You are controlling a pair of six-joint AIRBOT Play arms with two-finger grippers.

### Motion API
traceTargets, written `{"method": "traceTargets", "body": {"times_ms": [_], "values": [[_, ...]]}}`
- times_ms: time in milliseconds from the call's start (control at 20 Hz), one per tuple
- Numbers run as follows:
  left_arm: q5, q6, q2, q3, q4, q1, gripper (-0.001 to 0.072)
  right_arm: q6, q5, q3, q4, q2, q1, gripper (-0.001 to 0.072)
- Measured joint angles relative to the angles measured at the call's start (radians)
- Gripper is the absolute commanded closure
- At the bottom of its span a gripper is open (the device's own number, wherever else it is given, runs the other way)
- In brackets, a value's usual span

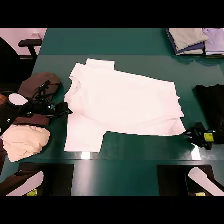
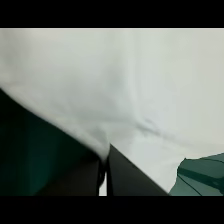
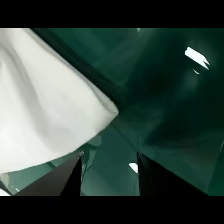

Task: Fold the shirts.

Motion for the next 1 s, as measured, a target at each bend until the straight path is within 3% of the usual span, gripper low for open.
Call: {"method": "traceTargets", "body": {"times_ms": [100, 150, 250, 400, 600, 1000], "values": [[0.001, 0.000, 0.000, 0.001, 0.000, 0.000, 0.0680, -0.004, -0.045, 0.004, 0.044, -0.044, 0.042, 0.0457], [0.002, 0.000, 0.000, 0.001, 0.000, 0.000, 0.0680, -0.005, -0.072, 0.013, 0.058, -0.061, 0.067, 0.0576], [0.000, 0.000, 0.000, 0.002, 0.003, 0.000, 0.0681, -0.006, -0.129, 0.044, 0.064, -0.094, 0.121, 0.0698], [-0.030, 0.000, 0.013, 0.024, 0.019, 0.000, 0.0681, -0.010, -0.183, 0.111, 0.051, -0.104, 0.199, 0.0699], [-0.081, -0.002, 0.124, 0.156, 0.046, 0.000, 0.0680, -0.012, -0.153, 0.260, 0.062, -0.005, 0.278, 0.0699], [-0.150, -0.049, 0.306, 0.905, 0.104, 0.000, 0.0681, -0.013, -0.071, 0.869, 0.068, 0.288, 0.348, 0.0700]]}}
